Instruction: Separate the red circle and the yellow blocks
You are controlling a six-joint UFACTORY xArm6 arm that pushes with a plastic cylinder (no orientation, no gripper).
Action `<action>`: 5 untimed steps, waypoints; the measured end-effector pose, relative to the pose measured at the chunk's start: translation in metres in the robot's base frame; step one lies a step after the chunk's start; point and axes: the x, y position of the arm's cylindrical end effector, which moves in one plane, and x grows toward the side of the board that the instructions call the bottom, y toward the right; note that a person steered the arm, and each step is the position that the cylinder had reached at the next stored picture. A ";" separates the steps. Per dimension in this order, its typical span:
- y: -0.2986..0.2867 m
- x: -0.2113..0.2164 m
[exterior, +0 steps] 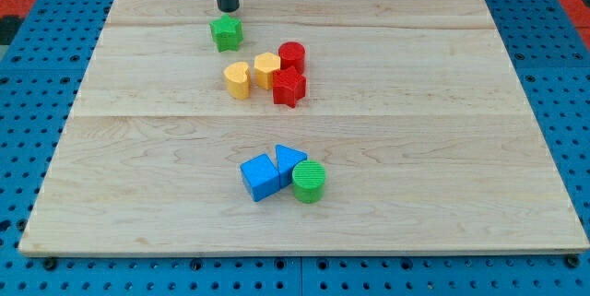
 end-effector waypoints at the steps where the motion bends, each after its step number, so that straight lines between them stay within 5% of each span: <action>1: 0.023 -0.002; 3: 0.050 0.088; 4: 0.002 0.110; 5: 0.060 0.096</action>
